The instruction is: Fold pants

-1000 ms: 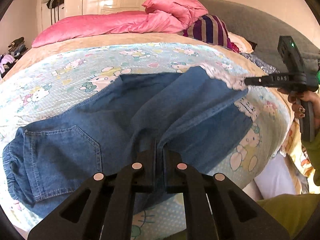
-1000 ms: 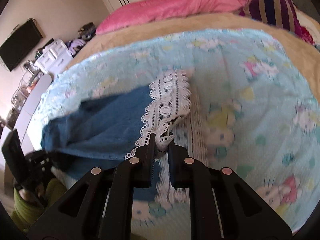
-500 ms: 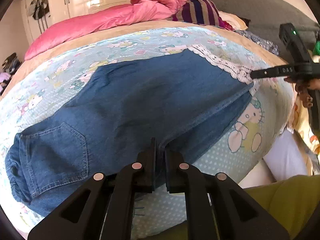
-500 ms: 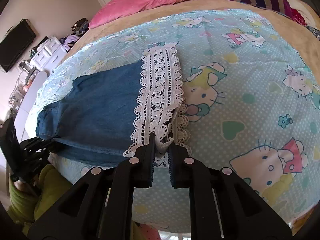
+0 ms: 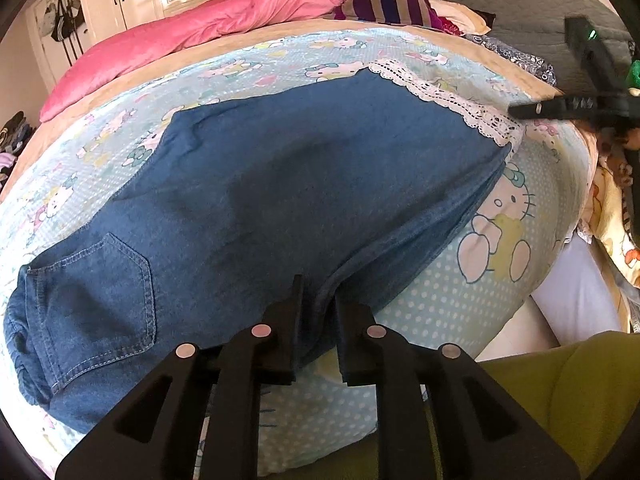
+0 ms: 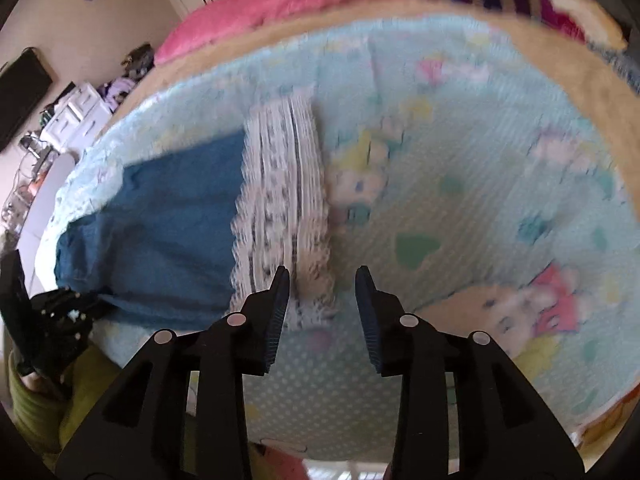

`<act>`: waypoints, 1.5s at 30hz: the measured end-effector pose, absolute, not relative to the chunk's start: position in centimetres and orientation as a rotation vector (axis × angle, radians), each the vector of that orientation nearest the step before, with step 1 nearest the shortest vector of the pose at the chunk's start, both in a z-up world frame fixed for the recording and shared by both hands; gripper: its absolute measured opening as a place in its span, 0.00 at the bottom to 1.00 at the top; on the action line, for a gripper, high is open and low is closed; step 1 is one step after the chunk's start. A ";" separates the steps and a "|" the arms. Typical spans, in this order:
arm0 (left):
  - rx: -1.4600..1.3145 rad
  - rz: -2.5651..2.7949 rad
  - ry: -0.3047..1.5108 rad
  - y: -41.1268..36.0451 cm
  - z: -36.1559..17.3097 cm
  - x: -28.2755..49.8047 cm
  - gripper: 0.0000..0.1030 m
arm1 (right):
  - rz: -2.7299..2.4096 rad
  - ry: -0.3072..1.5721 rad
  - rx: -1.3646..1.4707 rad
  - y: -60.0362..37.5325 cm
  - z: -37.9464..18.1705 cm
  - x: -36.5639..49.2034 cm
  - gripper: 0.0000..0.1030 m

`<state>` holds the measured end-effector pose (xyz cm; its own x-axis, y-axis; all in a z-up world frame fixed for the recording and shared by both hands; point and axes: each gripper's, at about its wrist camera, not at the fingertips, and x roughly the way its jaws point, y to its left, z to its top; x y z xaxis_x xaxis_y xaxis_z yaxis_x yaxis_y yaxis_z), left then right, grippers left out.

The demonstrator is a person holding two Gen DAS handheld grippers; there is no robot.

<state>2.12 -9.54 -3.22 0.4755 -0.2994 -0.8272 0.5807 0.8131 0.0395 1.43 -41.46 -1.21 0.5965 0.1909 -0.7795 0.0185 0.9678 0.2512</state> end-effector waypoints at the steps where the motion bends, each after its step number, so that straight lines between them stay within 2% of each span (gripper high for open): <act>1: 0.339 -0.550 0.930 -9.6 -3.2 2.1 0.15 | 0.117 0.910 0.221 -40.9 -0.6 1.4 0.32; 3: 0.338 -0.554 0.929 -9.6 -3.1 1.9 0.18 | 0.197 0.893 0.166 -38.8 0.0 1.5 0.37; 6: 0.330 -0.559 0.930 -9.5 -3.0 1.6 0.24 | 0.307 0.910 0.076 -35.2 -0.6 1.9 0.37; 10: 0.274 -0.576 0.936 -8.3 -2.4 0.8 0.44 | 0.371 0.986 -0.066 -31.5 -3.1 2.6 0.37; 12: 0.209 -0.577 0.921 -6.5 -1.4 0.2 0.47 | 0.362 1.057 -0.090 -31.2 -5.2 3.2 0.37; 14: 0.149 -0.540 0.897 -4.3 -0.4 -0.1 0.59 | 0.366 1.047 -0.062 -31.6 -5.3 3.1 0.37; 18: 0.016 -0.359 0.845 1.7 1.7 0.3 0.63 | 0.387 1.014 -0.043 -32.0 -4.1 2.8 0.37; 20: -0.079 -0.215 0.826 5.5 2.2 0.6 0.84 | 0.401 0.989 -0.034 -32.2 -3.4 2.7 0.37; 21: -0.108 -0.137 0.823 7.0 2.2 0.8 0.85 | 0.408 0.977 -0.038 -32.1 -3.0 2.7 0.37; 25: -0.201 -0.026 0.838 10.5 1.4 1.5 0.85 | 0.445 0.949 -0.063 -31.0 -2.4 2.6 0.38; 30: -0.249 0.026 0.923 11.1 -1.2 3.6 0.85 | 0.496 0.940 -0.088 -28.9 -2.4 3.0 0.40; 31: -0.266 0.032 0.926 11.2 -1.6 3.9 0.81 | 0.505 0.945 -0.088 -28.6 -2.5 3.0 0.41; 32: -0.283 0.030 0.920 11.6 -1.8 4.1 0.61 | 0.515 0.954 -0.093 -28.1 -2.8 3.1 0.41; 34: -0.275 0.042 0.897 12.1 -1.8 4.3 0.39 | 0.520 0.962 -0.102 -27.5 -3.3 3.1 0.41; 35: -0.287 0.028 0.883 12.3 -1.5 4.1 0.33 | 0.521 0.973 -0.101 -27.4 -3.6 3.1 0.41; 39: -0.282 0.024 0.838 13.3 -0.5 3.7 0.31 | 0.521 1.007 -0.103 -27.2 -4.6 2.9 0.41; 41: -0.293 0.026 0.857 13.4 -1.2 4.0 0.34 | 0.521 1.010 -0.103 -27.1 -4.7 2.9 0.41; 42: -0.296 0.028 0.864 13.4 -1.4 4.1 0.36 | 0.522 1.014 -0.102 -27.1 -4.8 2.9 0.41; 44: -0.305 0.048 0.849 13.7 -1.0 3.7 0.51 | 0.524 1.014 -0.107 -27.1 -4.6 2.8 0.41; 45: -0.296 0.061 0.831 13.8 -0.5 3.3 0.52 | 0.526 1.013 -0.108 -27.1 -4.5 2.7 0.42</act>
